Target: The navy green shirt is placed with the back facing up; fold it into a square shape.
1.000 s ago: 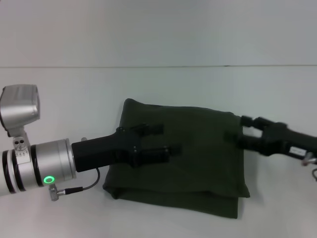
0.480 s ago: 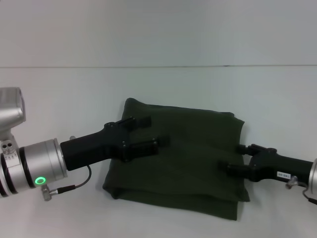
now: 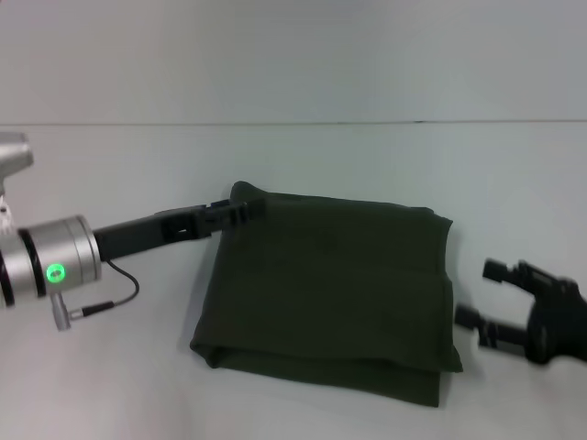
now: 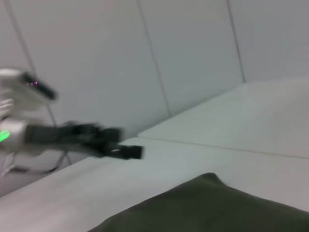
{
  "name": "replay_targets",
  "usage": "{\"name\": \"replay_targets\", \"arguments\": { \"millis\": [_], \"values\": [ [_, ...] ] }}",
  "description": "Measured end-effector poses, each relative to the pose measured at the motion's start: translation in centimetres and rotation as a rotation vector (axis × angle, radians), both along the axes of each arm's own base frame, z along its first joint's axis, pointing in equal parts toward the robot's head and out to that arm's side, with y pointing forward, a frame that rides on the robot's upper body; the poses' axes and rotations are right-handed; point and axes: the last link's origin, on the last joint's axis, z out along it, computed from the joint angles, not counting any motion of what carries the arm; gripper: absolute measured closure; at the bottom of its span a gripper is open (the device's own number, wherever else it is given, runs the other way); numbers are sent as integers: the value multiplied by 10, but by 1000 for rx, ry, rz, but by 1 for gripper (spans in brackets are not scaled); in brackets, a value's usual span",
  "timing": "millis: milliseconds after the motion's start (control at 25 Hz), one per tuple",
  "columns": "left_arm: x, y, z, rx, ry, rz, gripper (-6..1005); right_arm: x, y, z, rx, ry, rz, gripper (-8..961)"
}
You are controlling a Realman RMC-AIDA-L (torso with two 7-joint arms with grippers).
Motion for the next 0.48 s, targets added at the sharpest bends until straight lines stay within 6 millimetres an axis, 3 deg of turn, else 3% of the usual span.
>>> {"name": "replay_targets", "arguments": {
  "millis": [280, 480],
  "values": [
    [-2, 31, 24, -210, 45, 300, 57, 14, -61, -12, 49, -30, 158, 8],
    [0, 42, 28, -269, 115, 396, 76, 17, -81, -22, 51, -34, 188, 8]
  ]
}}
